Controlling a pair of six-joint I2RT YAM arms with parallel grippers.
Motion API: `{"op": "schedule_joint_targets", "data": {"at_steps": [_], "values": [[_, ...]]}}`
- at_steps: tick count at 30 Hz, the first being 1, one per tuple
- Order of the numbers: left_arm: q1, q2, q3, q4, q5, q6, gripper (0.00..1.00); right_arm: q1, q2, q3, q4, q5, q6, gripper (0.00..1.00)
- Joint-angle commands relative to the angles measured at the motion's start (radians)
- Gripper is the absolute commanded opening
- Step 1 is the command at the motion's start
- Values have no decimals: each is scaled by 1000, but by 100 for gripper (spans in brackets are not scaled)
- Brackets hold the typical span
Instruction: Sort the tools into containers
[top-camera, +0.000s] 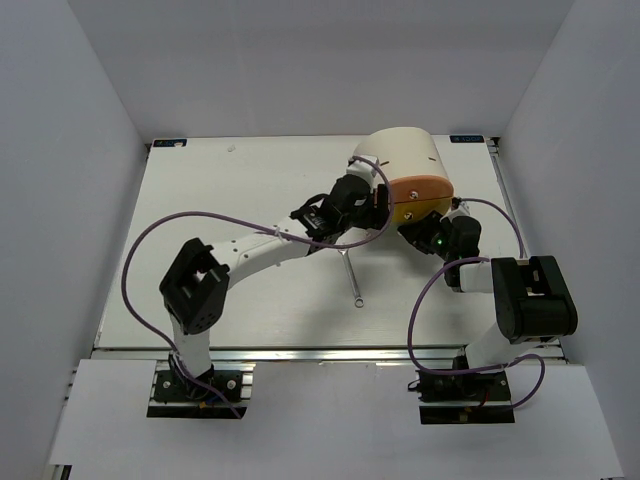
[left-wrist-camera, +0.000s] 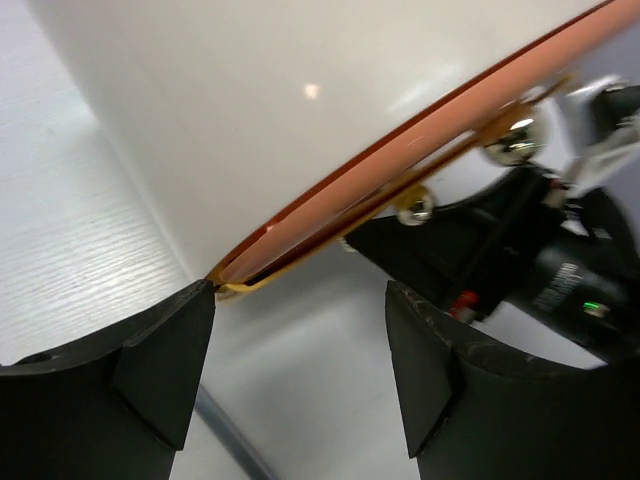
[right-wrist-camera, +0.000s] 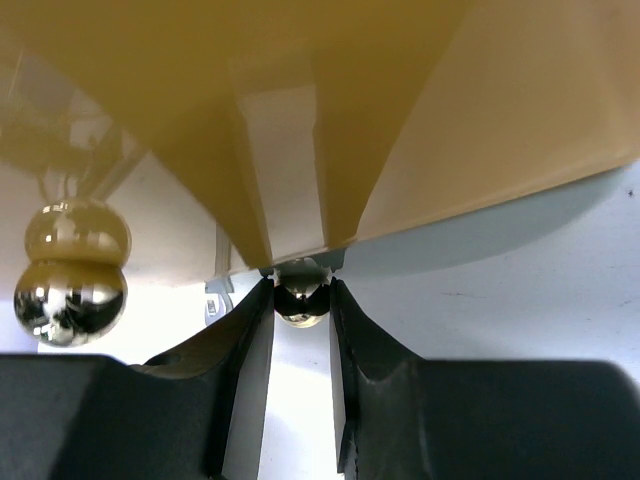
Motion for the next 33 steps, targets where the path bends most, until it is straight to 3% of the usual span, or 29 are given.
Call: {"op": "schedule_joint_targets", "data": {"at_steps": [1, 12, 22, 27, 33], "values": [[2, 69, 89, -102, -114, 84, 78, -5, -20, -12, 1, -9, -11, 7], [2, 114, 146, -127, -257, 211, 78, -25, -31, -34, -9, -24, -15, 7], [0, 140, 186, -101, -237, 208, 79, -38, -70, -64, -81, -64, -38, 6], [2, 140, 194, -96, -226, 211, 79, -40, -110, -112, -107, -84, -43, 15], [0, 123, 176, -85, -217, 202, 80, -38, -155, -133, -160, -103, -46, 17]]}}
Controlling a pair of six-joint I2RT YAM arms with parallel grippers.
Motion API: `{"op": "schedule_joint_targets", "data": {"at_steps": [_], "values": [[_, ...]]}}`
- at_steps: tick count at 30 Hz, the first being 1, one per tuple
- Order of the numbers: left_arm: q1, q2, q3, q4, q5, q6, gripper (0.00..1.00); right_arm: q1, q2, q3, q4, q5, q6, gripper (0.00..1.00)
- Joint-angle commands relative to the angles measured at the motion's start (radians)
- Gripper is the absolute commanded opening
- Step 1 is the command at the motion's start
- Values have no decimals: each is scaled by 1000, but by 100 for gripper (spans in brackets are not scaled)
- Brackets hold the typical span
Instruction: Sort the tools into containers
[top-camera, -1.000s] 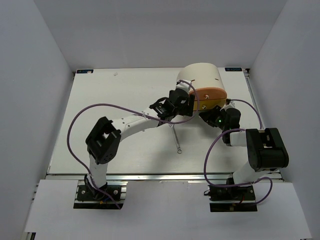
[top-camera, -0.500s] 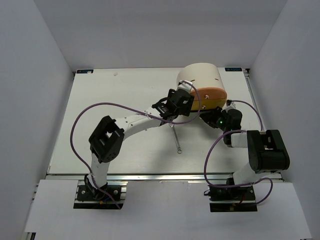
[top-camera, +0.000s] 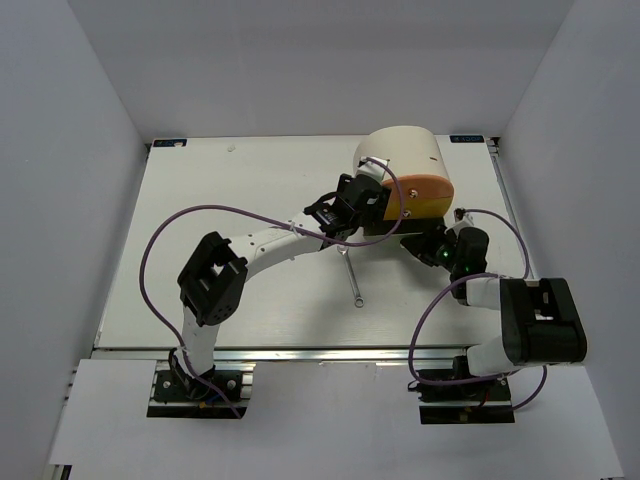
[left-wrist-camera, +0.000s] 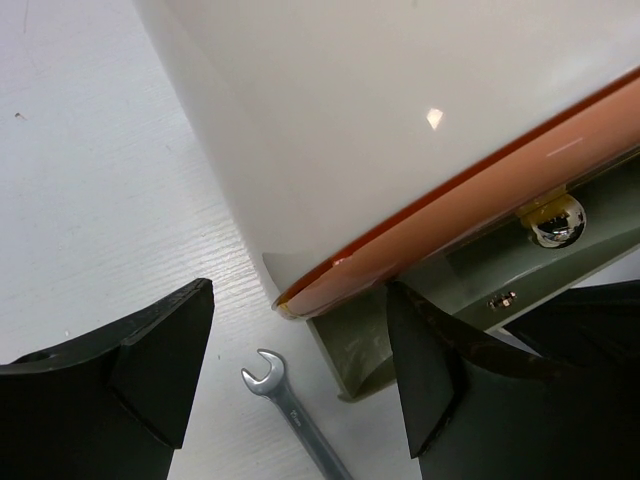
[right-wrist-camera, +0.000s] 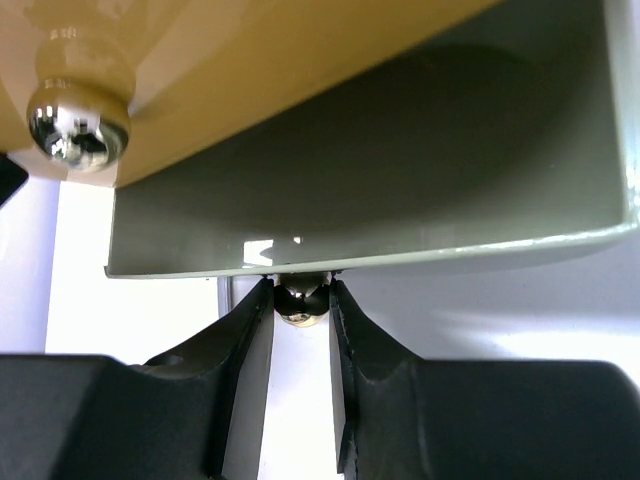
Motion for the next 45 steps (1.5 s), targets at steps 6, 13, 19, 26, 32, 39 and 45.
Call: {"op": "schedule_joint_targets", "data": {"at_steps": [6, 13, 19, 26, 32, 39, 45], "values": [[1, -37, 21, 53, 17, -15, 80, -2, -58, -43, -161, -53, -20, 19], [2, -53, 8, 59, 25, -20, 80, 0, -102, -59, -252, -54, -17, 18], [2, -60, -9, 71, 34, -38, 80, -3, -122, -54, -315, -45, -15, 28], [2, -125, -54, 91, 63, -53, 81, -5, -176, -7, -413, -132, -60, 62], [2, -237, -138, 125, 88, -79, 79, -5, -303, 18, -534, -217, -109, 61], [2, -534, -345, 81, 62, -176, 29, 220, -372, 225, -764, -231, -488, 34], [4, -867, -618, 31, -31, -332, 43, 502, -199, 445, -980, -50, -803, 36]]}}
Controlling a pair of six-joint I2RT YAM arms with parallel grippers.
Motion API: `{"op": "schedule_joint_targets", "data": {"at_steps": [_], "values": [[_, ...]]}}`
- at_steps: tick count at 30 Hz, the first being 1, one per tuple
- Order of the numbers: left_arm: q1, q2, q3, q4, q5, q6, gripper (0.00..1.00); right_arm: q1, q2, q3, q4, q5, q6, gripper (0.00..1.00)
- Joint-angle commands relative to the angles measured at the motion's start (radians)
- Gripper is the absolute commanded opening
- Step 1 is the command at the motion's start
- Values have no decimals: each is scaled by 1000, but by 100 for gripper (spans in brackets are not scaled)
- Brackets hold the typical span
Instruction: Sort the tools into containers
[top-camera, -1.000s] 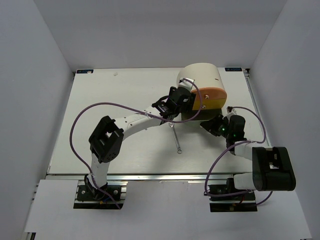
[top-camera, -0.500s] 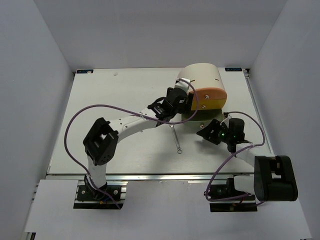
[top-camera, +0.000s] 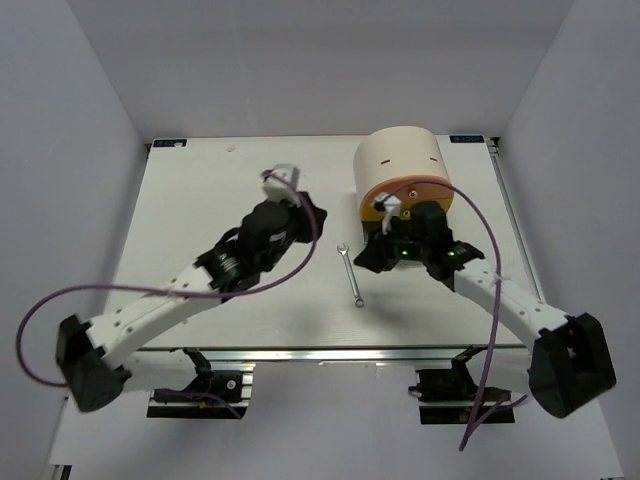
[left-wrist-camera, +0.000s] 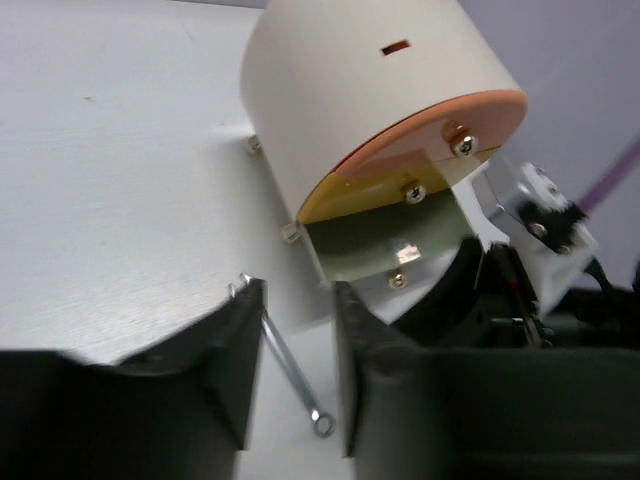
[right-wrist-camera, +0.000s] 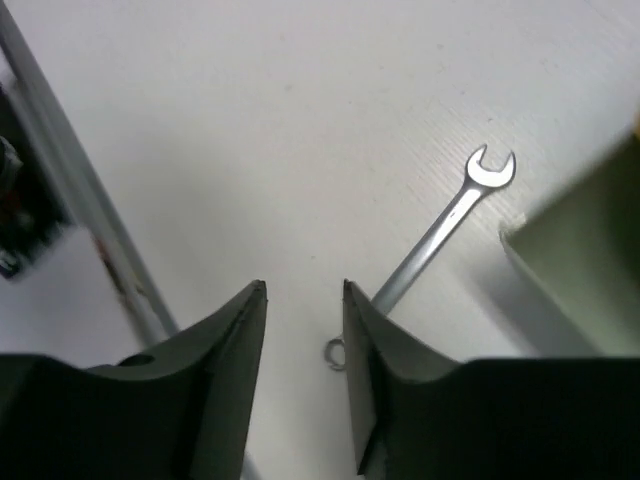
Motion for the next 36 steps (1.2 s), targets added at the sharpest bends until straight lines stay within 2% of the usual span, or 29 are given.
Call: {"op": "schedule_joint_targets", "data": {"at_steps": [1, 2, 3, 4, 8, 9, 12, 19, 23, 30, 33, 36], "values": [[3, -180, -140, -78, -73, -167, 50, 114, 167, 126, -223, 183, -272, 45], [3, -269, -174, -94, -77, -195, 60, 126, 208, 159, -246, 196, -266, 48], [3, -311, -234, -111, -97, -218, 61, 137, 241, 209, -269, 225, -254, 52], [3, -349, -255, -150, -103, -269, 62, 148, 299, 226, -272, 254, -233, 56], [0, -507, -328, -256, -136, -381, 63, 221, 381, 263, -260, 406, -217, 58], [1, -550, -344, -270, -140, -392, 63, 237, 390, 263, -251, 510, -200, 57], [1, -595, -364, -310, -156, -418, 64, 283, 427, 262, -237, 661, -157, 57], [1, -561, -363, -312, -162, -406, 67, 298, 479, 231, -177, 667, -119, 55], [1, -543, -369, -294, -157, -400, 68, 308, 534, 275, -173, 703, -59, 54], [1, -541, -378, -287, -166, -396, 69, 317, 614, 311, -174, 670, -24, 52], [1, -549, -381, -293, -168, -404, 69, 315, 649, 326, -194, 654, -5, 48], [1, -560, -383, -303, -174, -407, 69, 317, 671, 328, -217, 623, 2, 40]]}}
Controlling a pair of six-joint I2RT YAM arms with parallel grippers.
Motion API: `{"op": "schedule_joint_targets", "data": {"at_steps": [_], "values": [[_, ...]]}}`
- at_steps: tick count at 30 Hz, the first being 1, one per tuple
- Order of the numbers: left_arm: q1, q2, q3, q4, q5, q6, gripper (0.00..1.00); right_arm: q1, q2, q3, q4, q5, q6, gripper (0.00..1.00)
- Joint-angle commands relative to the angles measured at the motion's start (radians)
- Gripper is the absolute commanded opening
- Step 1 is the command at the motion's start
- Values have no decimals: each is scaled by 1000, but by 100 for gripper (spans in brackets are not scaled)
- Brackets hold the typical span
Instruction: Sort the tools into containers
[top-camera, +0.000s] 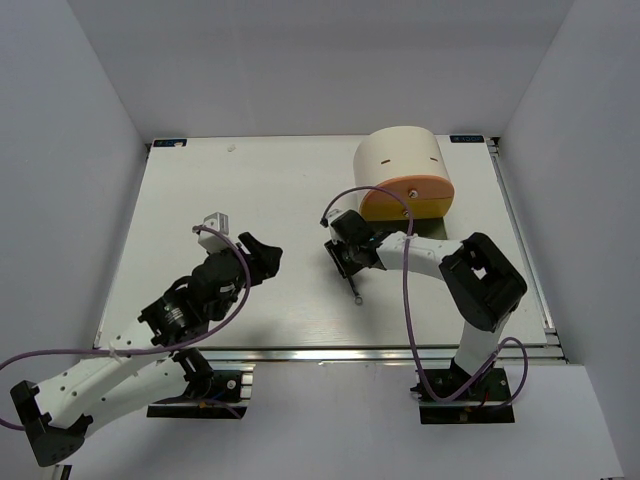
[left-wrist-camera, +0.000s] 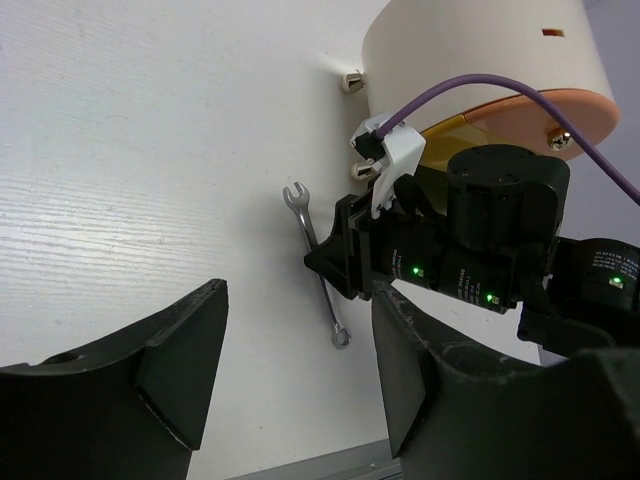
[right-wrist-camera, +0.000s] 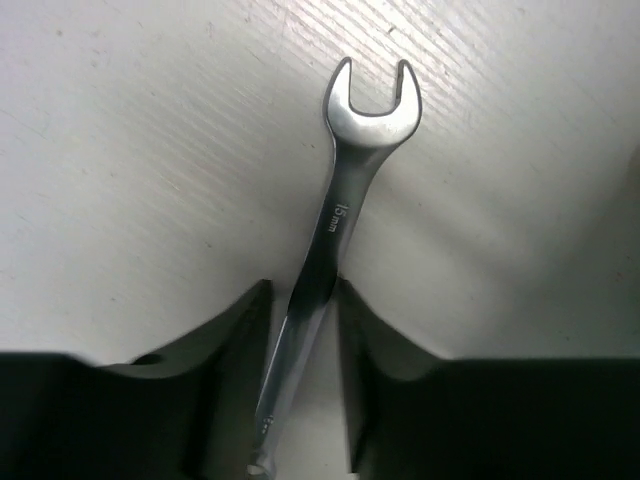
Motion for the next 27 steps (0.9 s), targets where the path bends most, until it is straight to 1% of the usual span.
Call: {"op": "schedule_joint_targets", "data": {"at_steps": [1, 2, 3, 6, 7, 9, 10, 13, 14, 17, 21, 27], "values": [[1, -27, -7, -12, -30, -7, 69, 8, 48, -16, -52, -31, 24, 33], [1, -30, -8, -14, -33, -9, 69, 8, 49, -20, -52, -35, 15, 30], [1, -33, -8, -20, -36, -9, 69, 8, 54, -25, -55, -38, 8, 24], [1, -39, -10, -23, -38, -9, 69, 8, 68, -30, -68, -25, -28, 15], [1, -41, -11, -23, -38, -9, 69, 6, 77, -29, -73, -23, -38, 11], [1, -41, -11, -21, -38, -7, 69, 8, 81, -36, -76, -18, -66, 6], [1, -41, -10, -20, -38, -7, 69, 8, 84, -36, -81, -20, -72, 1], [1, -41, -11, -15, -36, -6, 69, 8, 88, -36, -88, -38, -86, 0], [1, -41, -10, -17, -36, -6, 69, 6, 83, -39, -88, -43, -118, 0], [1, -44, -7, -26, -36, -6, 69, 8, 40, -45, -70, -84, -160, 0], [1, -57, -8, -33, -35, -10, 69, 8, -63, -45, -59, -182, -206, 0], [1, -61, -8, -30, -32, -12, 69, 8, -129, -10, -71, -225, -221, 0]]}}
